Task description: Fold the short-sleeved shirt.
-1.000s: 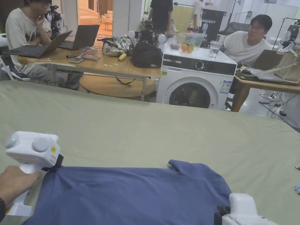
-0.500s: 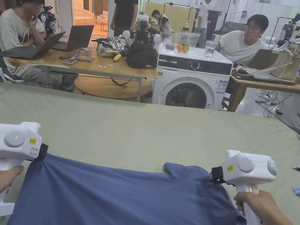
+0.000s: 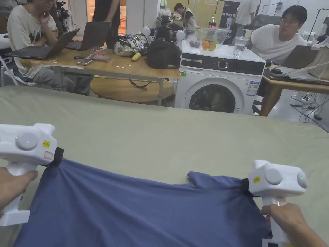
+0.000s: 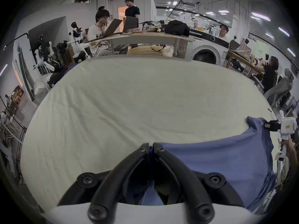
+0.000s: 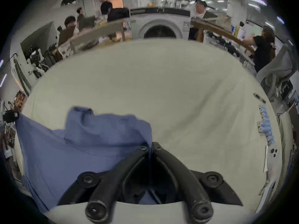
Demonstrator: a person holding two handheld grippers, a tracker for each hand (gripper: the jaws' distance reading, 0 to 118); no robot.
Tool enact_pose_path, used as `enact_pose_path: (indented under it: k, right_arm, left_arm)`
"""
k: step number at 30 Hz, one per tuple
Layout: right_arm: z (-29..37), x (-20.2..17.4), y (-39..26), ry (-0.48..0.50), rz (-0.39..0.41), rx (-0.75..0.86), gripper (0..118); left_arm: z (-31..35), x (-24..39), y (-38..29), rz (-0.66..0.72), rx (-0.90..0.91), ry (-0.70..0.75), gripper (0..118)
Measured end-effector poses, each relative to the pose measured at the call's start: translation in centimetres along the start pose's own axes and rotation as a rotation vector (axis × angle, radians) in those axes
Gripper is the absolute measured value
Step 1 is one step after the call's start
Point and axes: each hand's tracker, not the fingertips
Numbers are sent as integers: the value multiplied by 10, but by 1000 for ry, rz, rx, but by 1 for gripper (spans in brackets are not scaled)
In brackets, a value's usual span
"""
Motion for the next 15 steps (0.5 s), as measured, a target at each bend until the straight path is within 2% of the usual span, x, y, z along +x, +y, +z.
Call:
enact_pose_path:
  k: [3,5,12,15]
  right_arm:
    - [43,0,11,14,-1,96,0]
    - [78,-5,13,-15,24,189,0]
    - [166,-13,15,-78,14,377,0]
    - [191,-21,19,-111,48,459,0]
  left_arm:
    - [18,0,11,1,45,-20,0]
    - [34,1,17,8,98,-25,0]
    - [92,-6,28,49,214,-54,0]
    - [108,-8,33,32,254,-54,0]
